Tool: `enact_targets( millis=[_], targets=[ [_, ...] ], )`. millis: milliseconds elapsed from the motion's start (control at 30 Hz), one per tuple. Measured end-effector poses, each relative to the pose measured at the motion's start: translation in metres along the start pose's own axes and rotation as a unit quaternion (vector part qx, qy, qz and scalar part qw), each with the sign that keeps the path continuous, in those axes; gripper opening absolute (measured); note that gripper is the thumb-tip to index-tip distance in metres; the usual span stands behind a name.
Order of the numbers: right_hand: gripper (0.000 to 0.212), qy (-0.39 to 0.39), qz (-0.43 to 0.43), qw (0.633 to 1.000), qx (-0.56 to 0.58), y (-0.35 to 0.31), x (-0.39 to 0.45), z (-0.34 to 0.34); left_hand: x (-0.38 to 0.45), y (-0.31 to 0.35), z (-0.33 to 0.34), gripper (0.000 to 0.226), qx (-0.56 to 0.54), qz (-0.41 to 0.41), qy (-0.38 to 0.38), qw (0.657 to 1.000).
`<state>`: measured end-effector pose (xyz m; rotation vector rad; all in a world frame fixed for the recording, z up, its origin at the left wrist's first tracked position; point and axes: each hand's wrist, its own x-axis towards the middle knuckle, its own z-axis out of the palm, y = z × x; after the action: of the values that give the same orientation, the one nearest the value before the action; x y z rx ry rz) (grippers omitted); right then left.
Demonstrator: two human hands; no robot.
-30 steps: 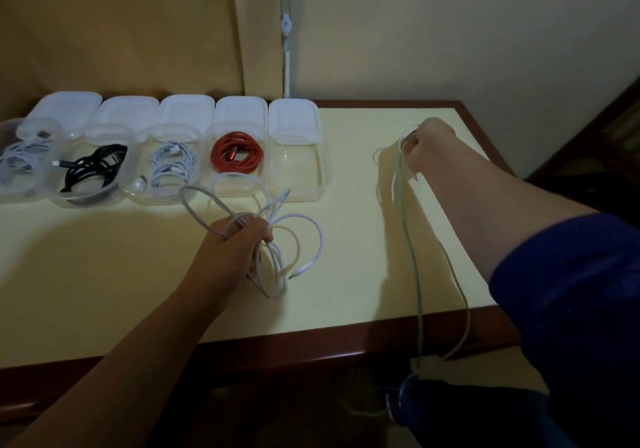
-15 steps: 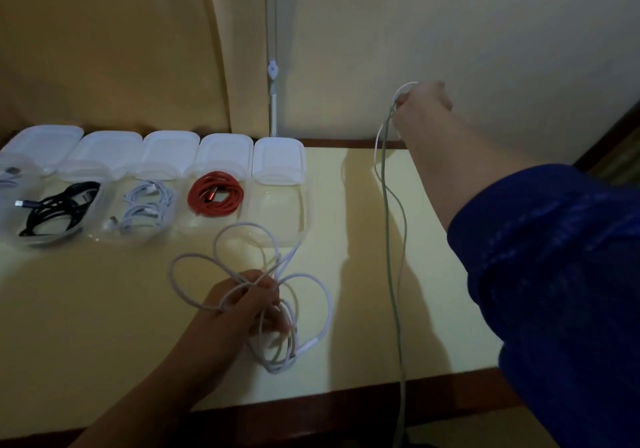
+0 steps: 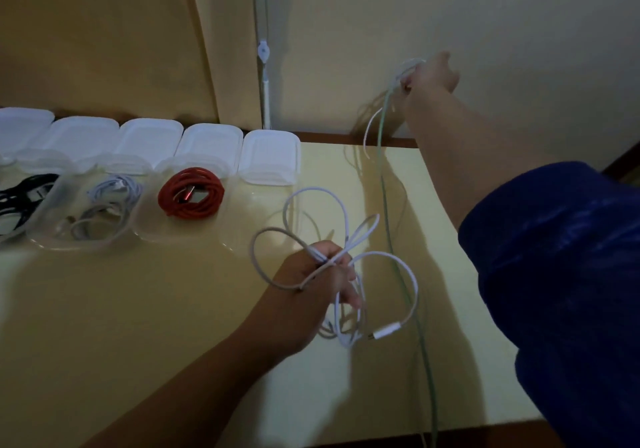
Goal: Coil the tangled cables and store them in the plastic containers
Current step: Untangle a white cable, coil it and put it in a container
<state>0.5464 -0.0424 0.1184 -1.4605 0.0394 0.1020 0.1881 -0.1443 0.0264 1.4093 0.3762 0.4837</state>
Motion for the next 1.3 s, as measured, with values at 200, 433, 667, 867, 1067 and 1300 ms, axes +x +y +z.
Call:
enact_targets(
  millis=[200,433,667,867,1067,1300],
  targets=[
    [0.027,-0.182,-0.217,0.907,-0.313,0.066,-0.049,-0.079,0.007,-0.012,0.021,0.019,0.004,0.0,0.016,1.0],
    [0.047,-0.267,-0.312,0.71,-0.572,0.067,-0.096,-0.144,0.006,-0.021,0.018,0.021,0.017,0.005,0.06,0.998],
    [0.131,-0.355,-0.116,0.573,-0.73,0.043,-0.155,-0.181,0.003,-0.018,0.018,0.024,-0.025,0.003,0.049,0.998],
    [0.036,-0.384,-0.121,0.564,-0.72,0.039,-0.162,-0.174,0.003,-0.018,0.016,0.02,-0.007,-0.001,0.055,0.998],
    [0.011,-0.382,0.152,0.855,-0.316,0.046,-0.134,-0.158,0.012,-0.013,0.022,0.025,0.002,-0.005,0.075,0.997],
    [0.027,-0.304,0.238,0.899,-0.205,0.038,-0.048,-0.126,0.046,-0.003,0.045,0.025,-0.024,-0.011,0.11,0.994]
  ],
)
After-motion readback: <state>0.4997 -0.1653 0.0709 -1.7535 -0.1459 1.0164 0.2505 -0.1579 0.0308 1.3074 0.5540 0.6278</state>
